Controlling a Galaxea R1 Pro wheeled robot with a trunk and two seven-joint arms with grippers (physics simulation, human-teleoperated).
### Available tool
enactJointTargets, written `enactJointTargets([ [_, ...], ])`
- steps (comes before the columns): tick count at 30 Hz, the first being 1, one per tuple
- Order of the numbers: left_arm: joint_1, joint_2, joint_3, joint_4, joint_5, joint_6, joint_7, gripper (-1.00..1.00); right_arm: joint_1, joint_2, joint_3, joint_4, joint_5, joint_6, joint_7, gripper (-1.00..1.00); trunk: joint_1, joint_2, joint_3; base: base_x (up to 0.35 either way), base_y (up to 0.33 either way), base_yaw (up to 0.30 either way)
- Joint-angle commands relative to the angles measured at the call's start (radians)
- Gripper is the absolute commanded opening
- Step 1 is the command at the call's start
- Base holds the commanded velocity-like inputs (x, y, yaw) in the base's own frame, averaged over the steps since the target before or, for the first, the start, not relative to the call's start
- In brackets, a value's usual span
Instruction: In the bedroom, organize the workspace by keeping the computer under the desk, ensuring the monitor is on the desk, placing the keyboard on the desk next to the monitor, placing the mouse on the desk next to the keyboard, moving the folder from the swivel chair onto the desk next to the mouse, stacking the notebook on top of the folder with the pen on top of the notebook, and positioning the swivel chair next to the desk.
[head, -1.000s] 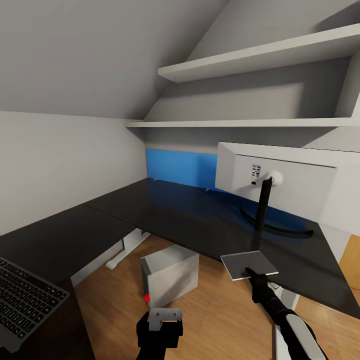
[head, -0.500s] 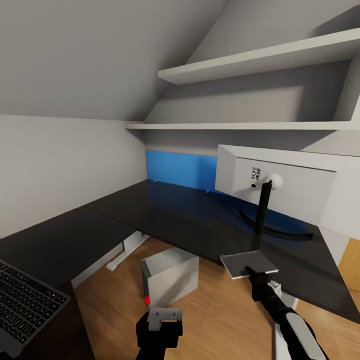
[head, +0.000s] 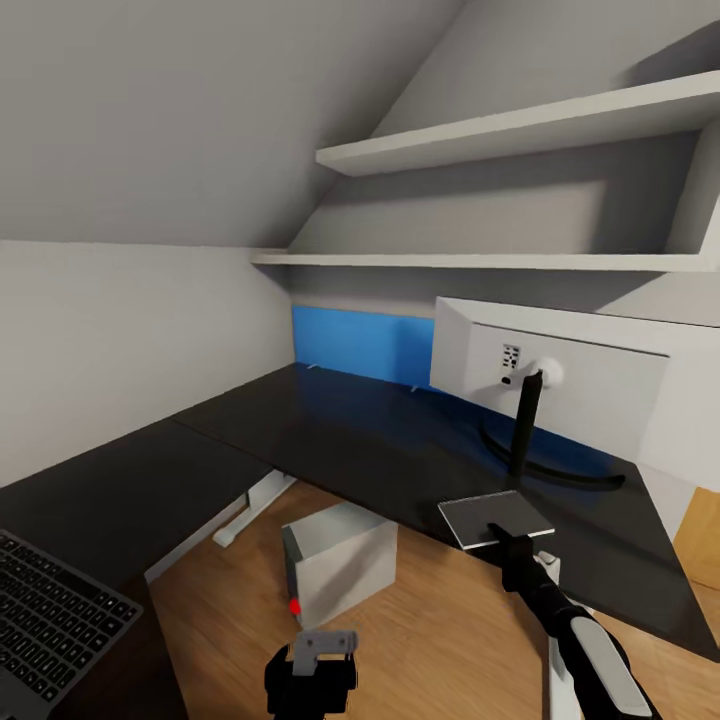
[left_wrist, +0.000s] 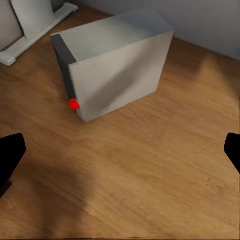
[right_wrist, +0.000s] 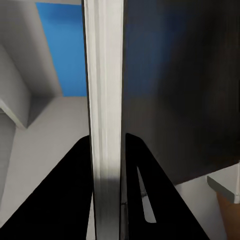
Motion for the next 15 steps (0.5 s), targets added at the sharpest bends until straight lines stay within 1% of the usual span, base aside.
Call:
enactJointTargets([
  [1, 0.000, -0.003, 0.010, 0.005, 0.006, 0.003, 0.006, 1.00, 0.000, 0.000, -0.002, -0.003, -0.006, 0.006, 0.002, -1.00, -0.004, 0.007, 0.002, 0.000, 0.000, 0.000],
  [2, 0.000, -0.010, 0.030, 0.017, 0.006, 0.003, 0.005, 1.00, 0.000, 0.001, -0.002, -0.009, -0.007, 0.004, 0.002, -1.00, -0.008, 0.014, 0.005, 0.000, 0.000, 0.000],
  [6, 0.000, -0.020, 0.060, 0.034, 0.005, 0.003, 0.004, 1.00, 0.000, 0.009, -0.001, -0.014, -0.007, 0.003, 0.001, -1.00, -0.023, 0.042, 0.018, 0.000, 0.000, 0.000],
  [7, 0.000, -0.023, 0.068, 0.040, 0.005, 0.003, 0.003, 1.00, 0.000, 0.017, 0.000, -0.016, -0.007, 0.003, 0.001, -1.00, -0.027, 0.049, 0.021, 0.000, 0.000, 0.000],
  [11, 0.000, -0.027, 0.079, 0.047, 0.005, 0.003, 0.003, 1.00, 0.000, 0.033, -0.001, -0.019, -0.006, 0.002, 0.000, -1.00, -0.042, 0.077, 0.034, 0.000, 0.000, 0.046],
  [15, 0.000, -0.029, 0.084, 0.069, 0.005, 0.003, 0.003, 1.00, 0.000, 0.043, 0.001, -0.021, -0.005, 0.002, -0.004, -1.00, -0.058, 0.105, 0.046, 0.000, 0.000, 0.166],
])
